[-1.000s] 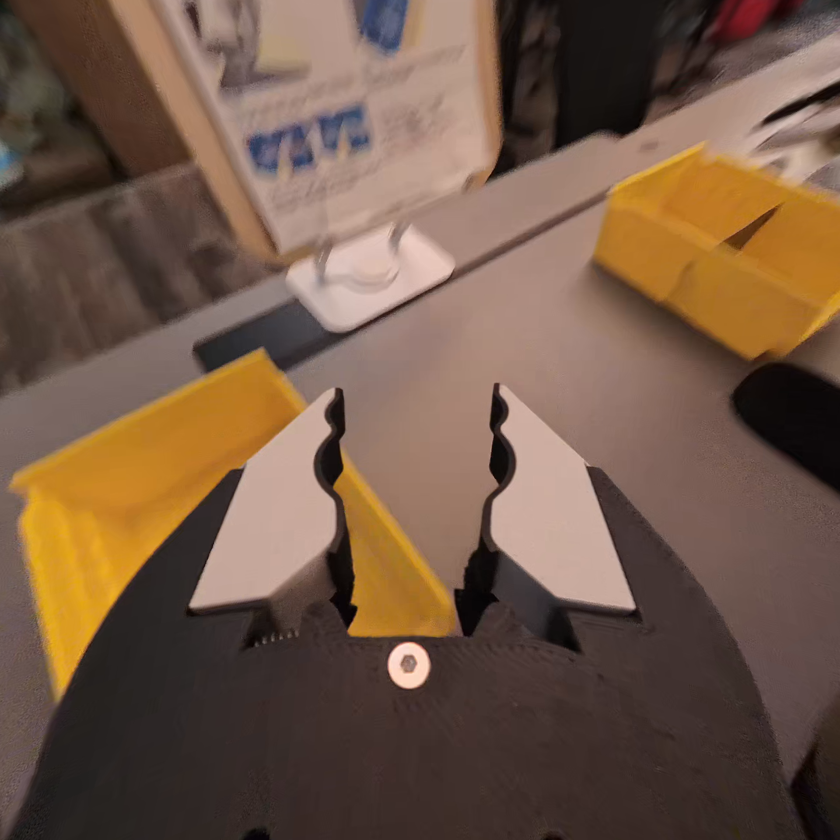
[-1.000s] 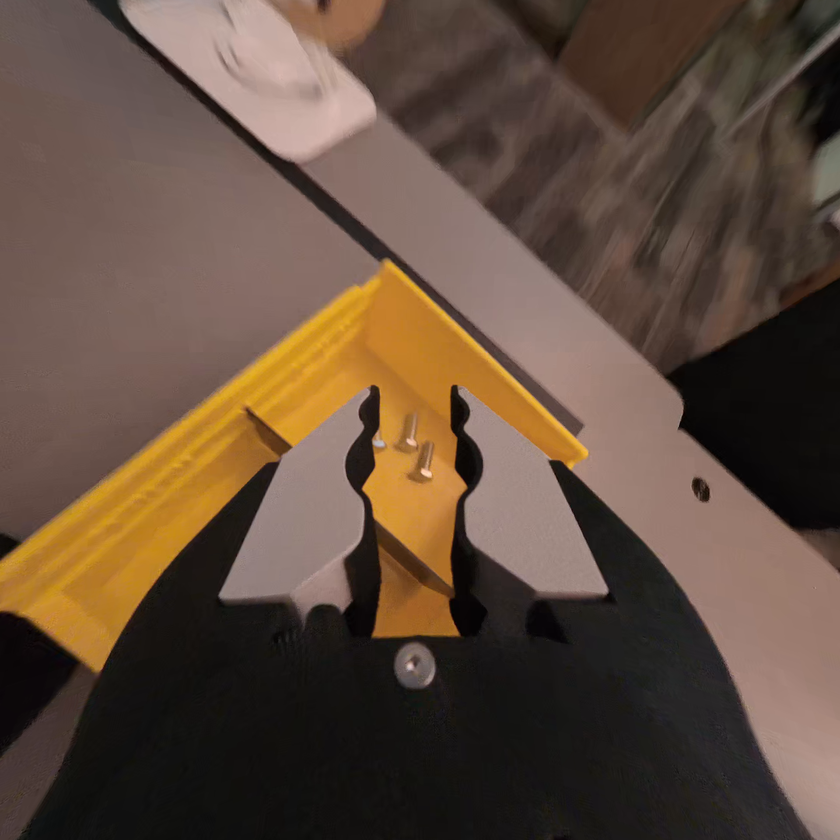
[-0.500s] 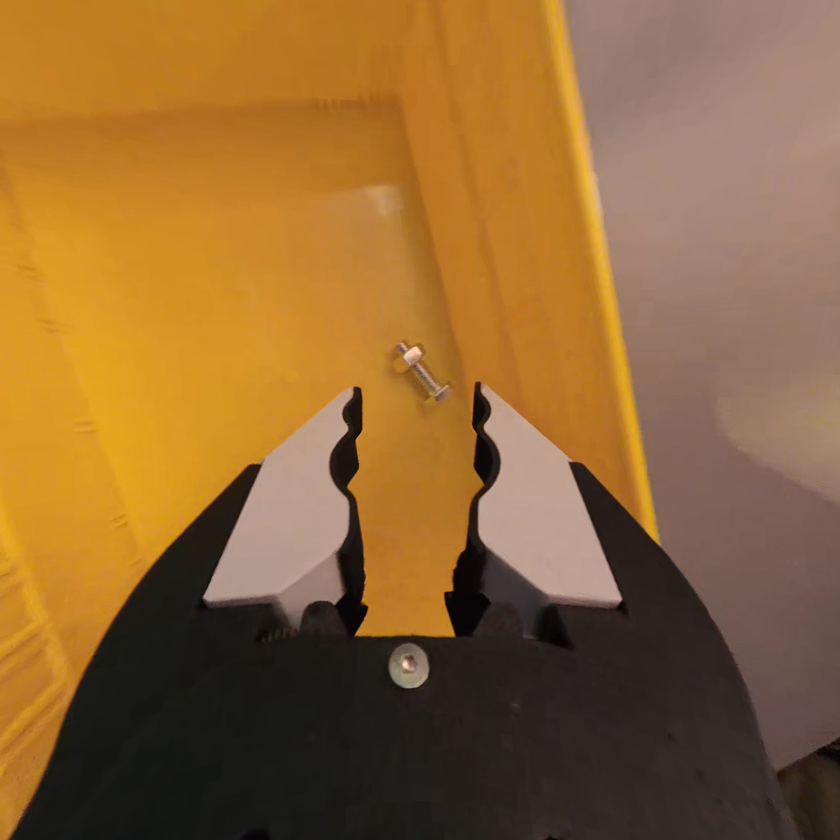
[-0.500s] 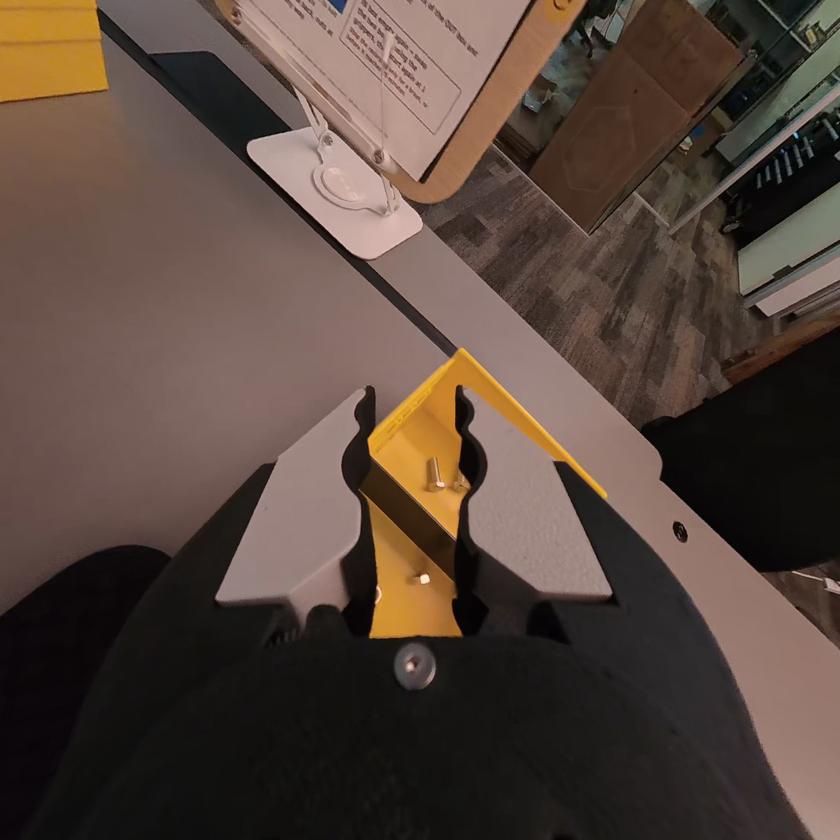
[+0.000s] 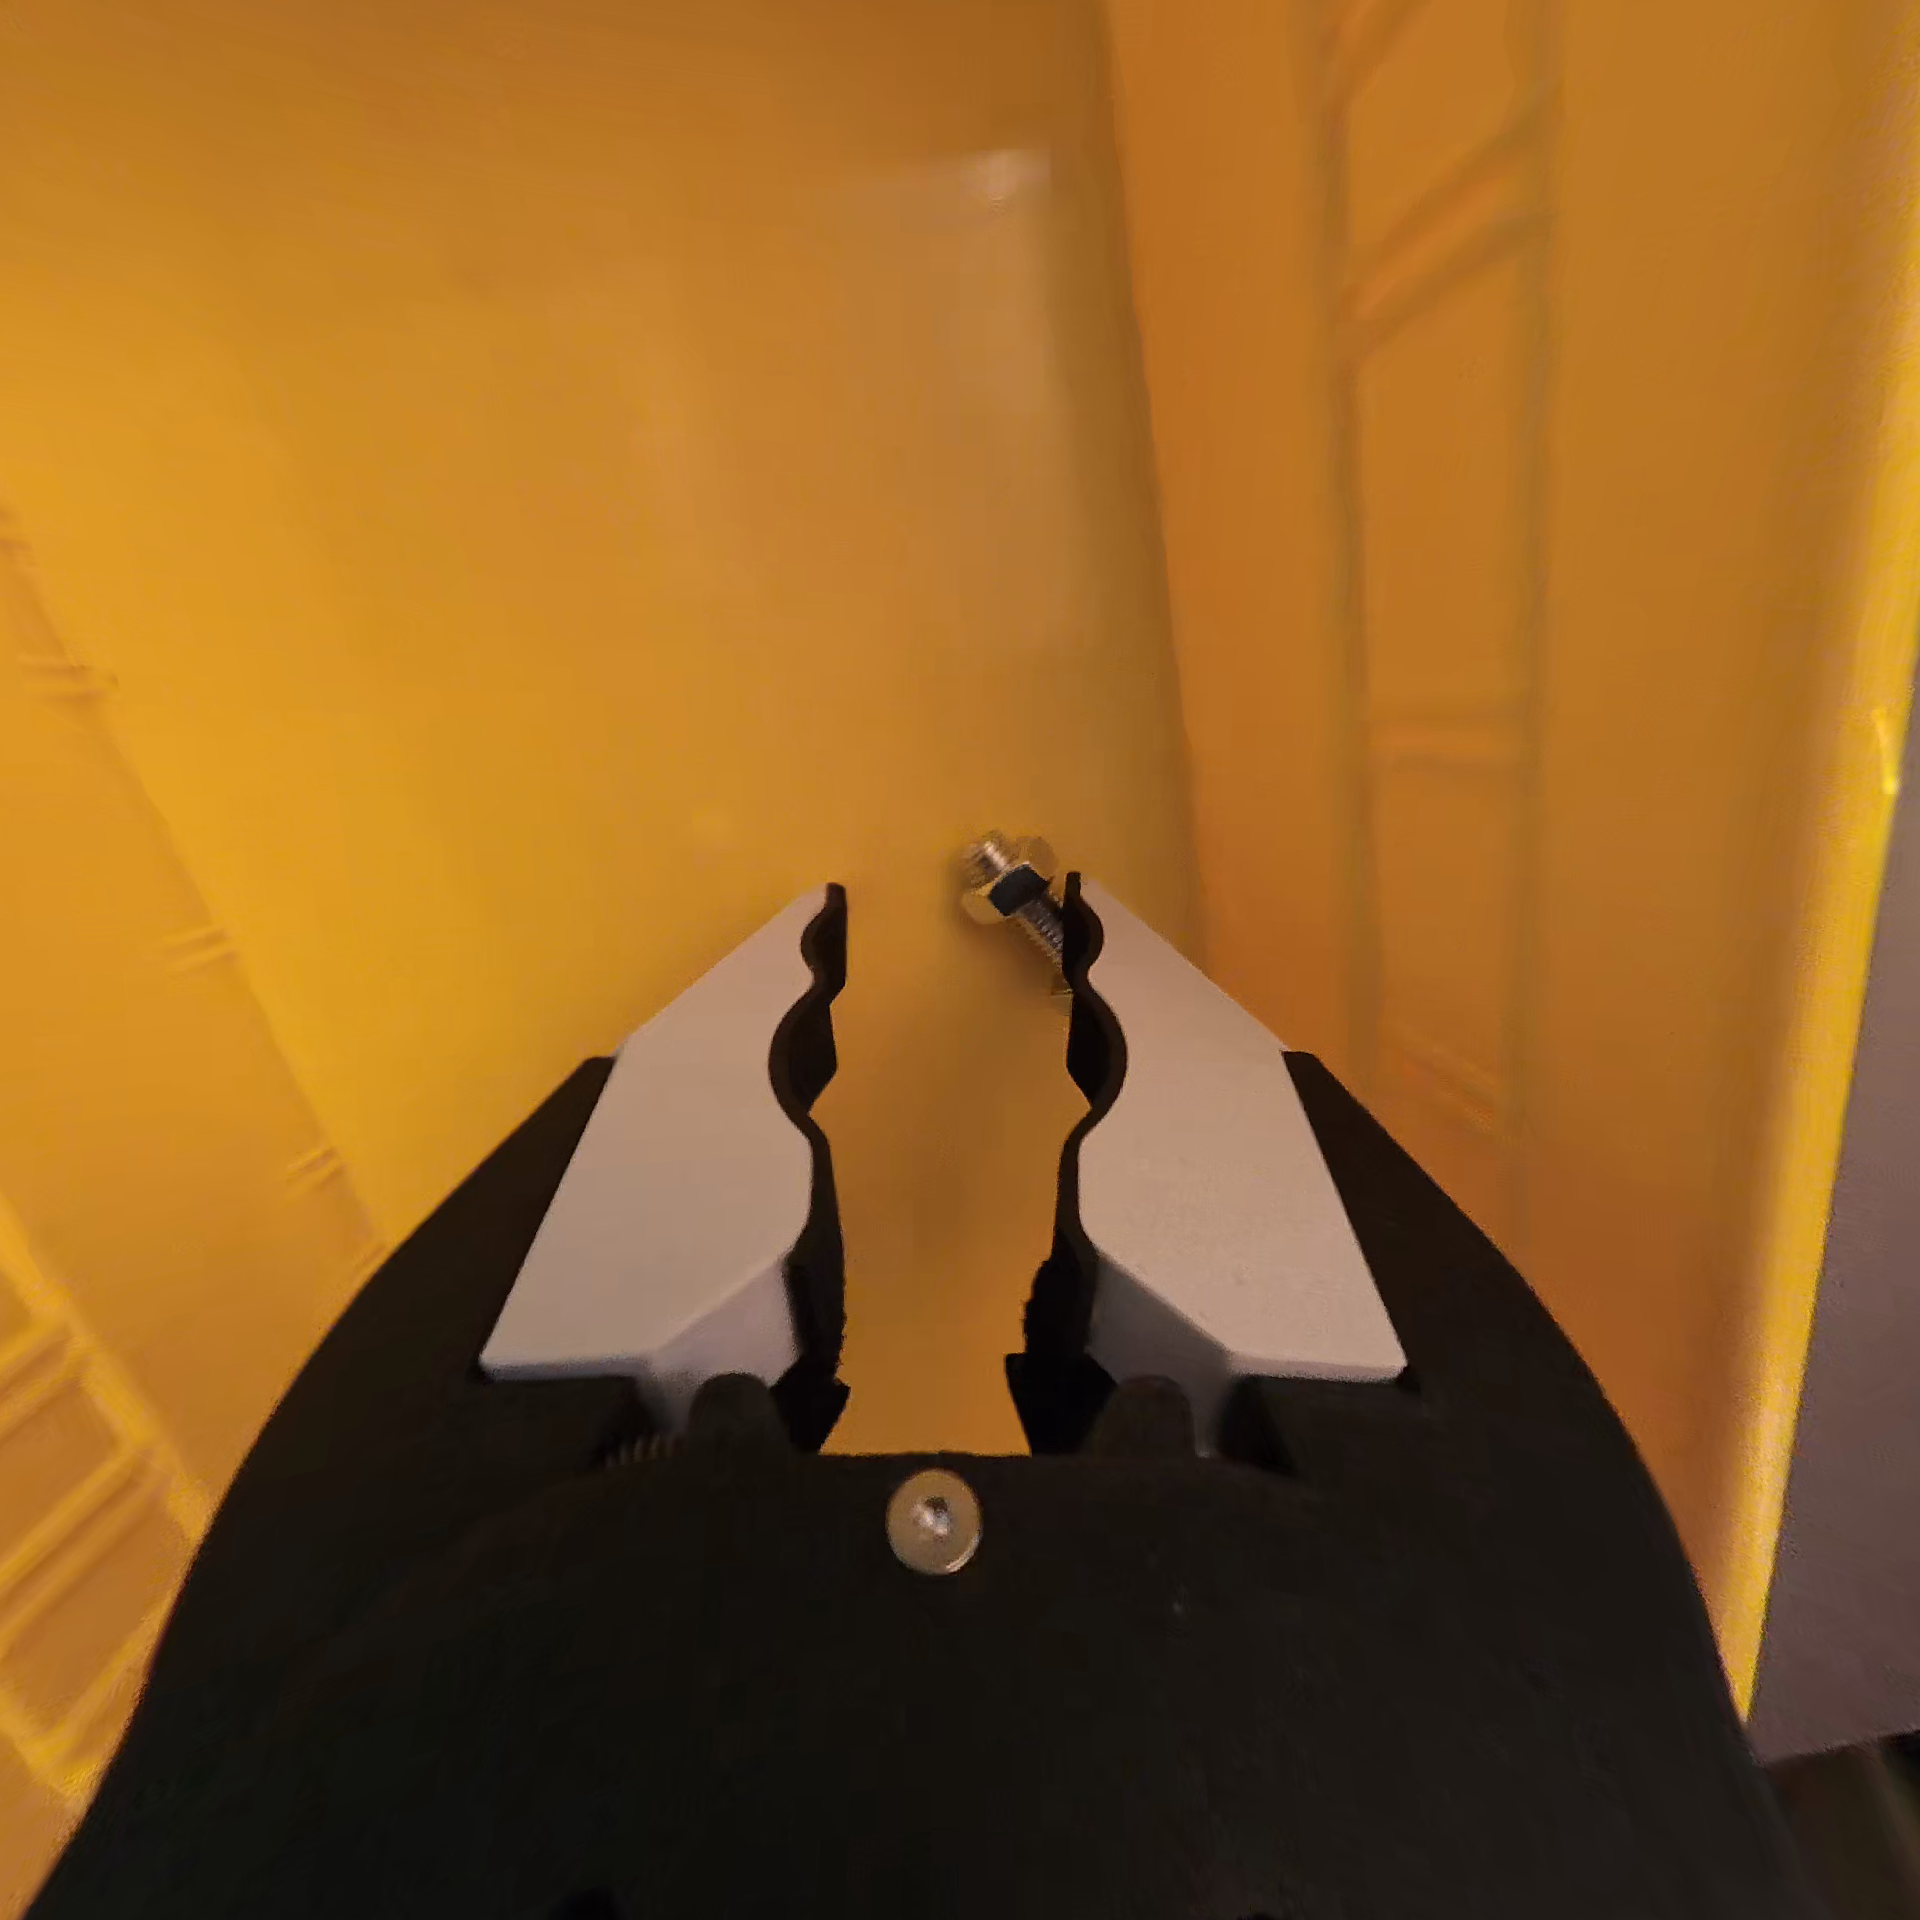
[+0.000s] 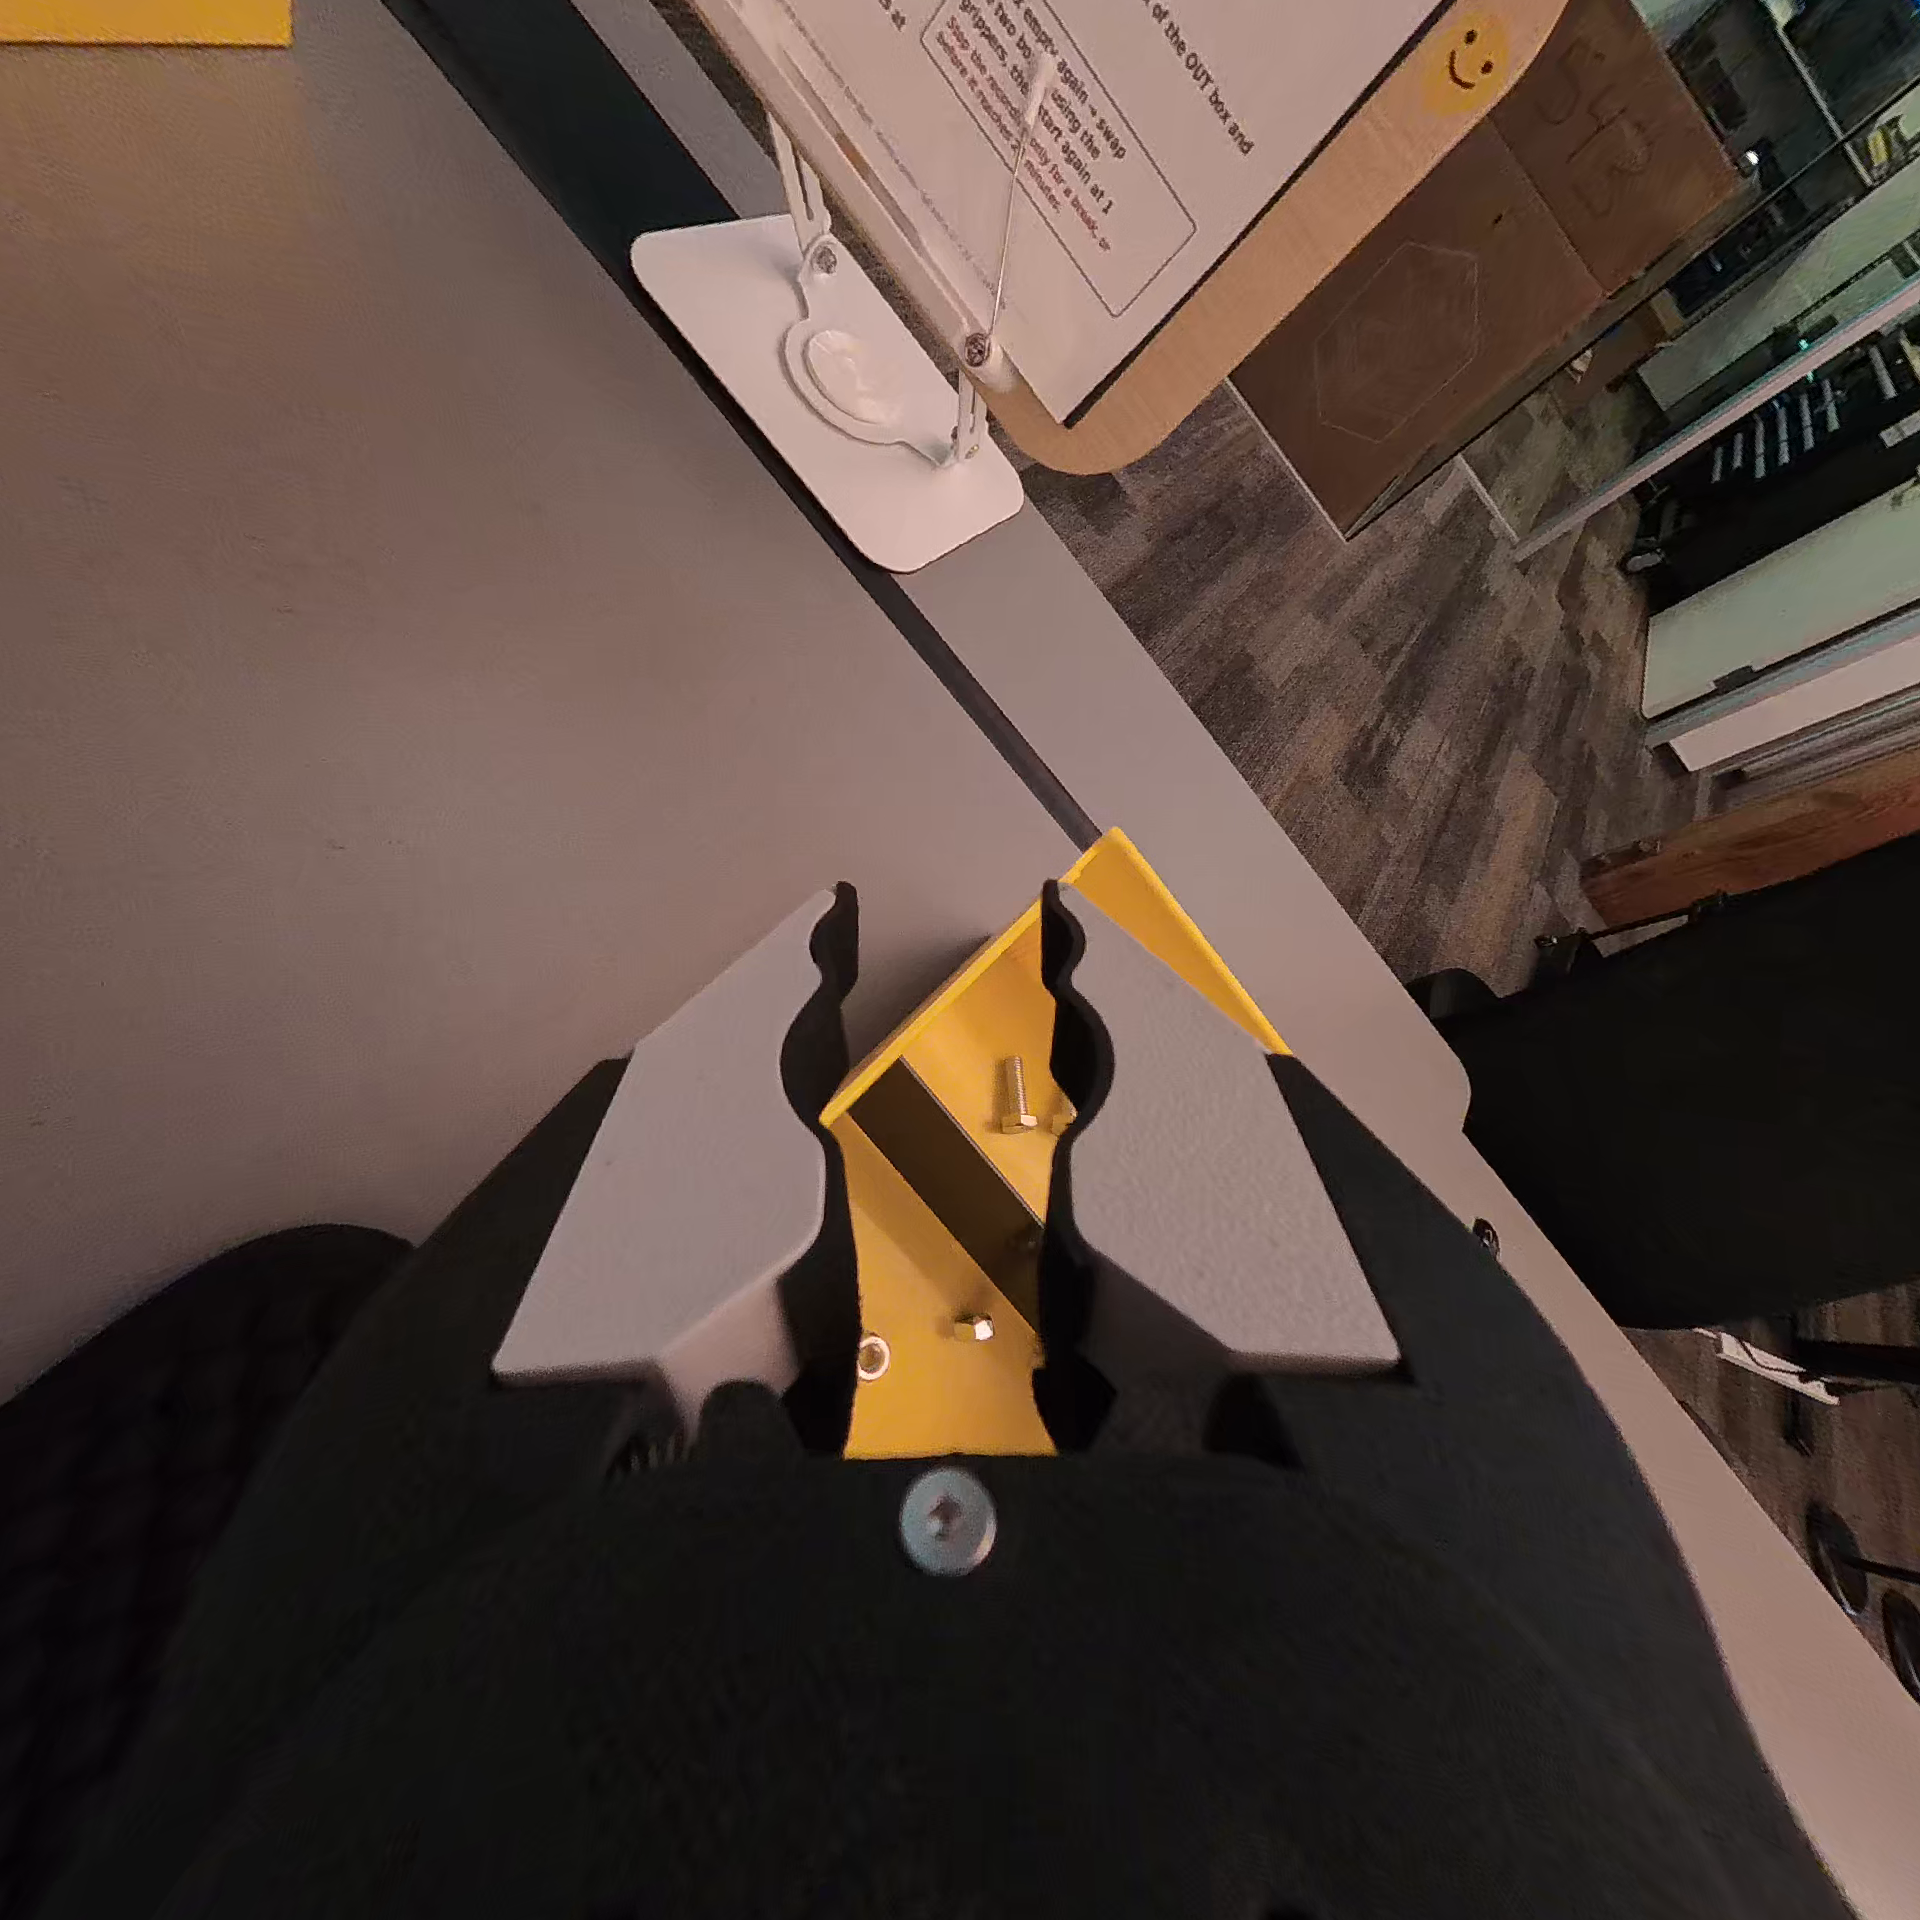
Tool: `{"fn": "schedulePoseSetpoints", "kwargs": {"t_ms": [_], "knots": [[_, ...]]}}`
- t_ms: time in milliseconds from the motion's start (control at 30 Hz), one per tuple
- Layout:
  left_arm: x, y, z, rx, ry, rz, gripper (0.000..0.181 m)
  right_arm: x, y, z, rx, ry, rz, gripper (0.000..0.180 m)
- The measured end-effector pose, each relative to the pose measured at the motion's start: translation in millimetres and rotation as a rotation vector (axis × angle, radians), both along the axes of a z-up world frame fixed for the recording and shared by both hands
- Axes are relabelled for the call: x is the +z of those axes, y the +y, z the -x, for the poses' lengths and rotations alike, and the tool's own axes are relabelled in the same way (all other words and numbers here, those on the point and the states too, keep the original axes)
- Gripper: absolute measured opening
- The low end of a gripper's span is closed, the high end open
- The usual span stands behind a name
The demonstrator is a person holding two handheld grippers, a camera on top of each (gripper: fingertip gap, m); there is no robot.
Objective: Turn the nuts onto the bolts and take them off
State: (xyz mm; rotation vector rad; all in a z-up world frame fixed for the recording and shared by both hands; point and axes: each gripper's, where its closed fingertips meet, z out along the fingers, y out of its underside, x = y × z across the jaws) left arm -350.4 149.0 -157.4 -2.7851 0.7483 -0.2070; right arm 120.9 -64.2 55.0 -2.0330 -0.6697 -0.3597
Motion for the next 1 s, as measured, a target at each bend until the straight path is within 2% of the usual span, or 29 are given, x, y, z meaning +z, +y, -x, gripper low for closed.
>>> {"fn": "schedulePoseSetpoints", "kwargs": {"t_ms": [133, 267, 333, 367, 400, 533, 633, 700, 767, 833, 900, 1000], "knots": [[0, -8, 11, 0.026, 0.061, 0.033, 0.052, -2, -1, 1, 0.014, 0.001, -0.002, 0.035], [-2, -15, 9, 0.018, 0.096, 0.055, 0.048, -4, 0, -1, 0.026, 0.007, -0.005, 0.035], [-2, -19, 8, -0.008, 0.125, 0.073, 0.038, -4, 2, -2, 0.033, 0.013, -0.012, 0.034], [-2, -23, 6, -0.022, 0.132, 0.093, 0.027, -4, 3, -3, 0.038, 0.017, -0.016, 0.034], [-2, -28, 5, -0.053, 0.137, 0.116, 0.008, -3, 4, -4, 0.044, 0.022, -0.022, 0.034], [6, -17, 23, -0.094, 0.198, 0.003, 0.007, 11, 13, 2, 0.085, 0.066, -0.090, 0.031], [49, -12, 18, -0.008, -0.042, -0.142, 0.007, 37, 22, 25, 0.165, 0.133, -0.193, 0.029], [103, -16, -11, -0.061, -0.280, -0.292, 0.007, 58, 29, 52, 0.253, 0.202, -0.272, 0.029], [166, -32, -58, -0.191, -0.508, -0.444, 0.007, 79, 36, 84, 0.352, 0.305, -0.338, 0.029], [215, -60, -112, -0.387, -0.662, -0.543, 0.007, 97, 40, 119, 0.474, 0.440, -0.362, 0.032], [243, -93, -165, -0.574, -0.764, -0.571, 0.008, 110, 39, 152, 0.606, 0.594, -0.362, 0.032], [265, -134, -229, -0.775, -0.908, -0.549, 0.008, 116, 38, 179, 0.743, 0.813, -0.349, 0.030]]}}
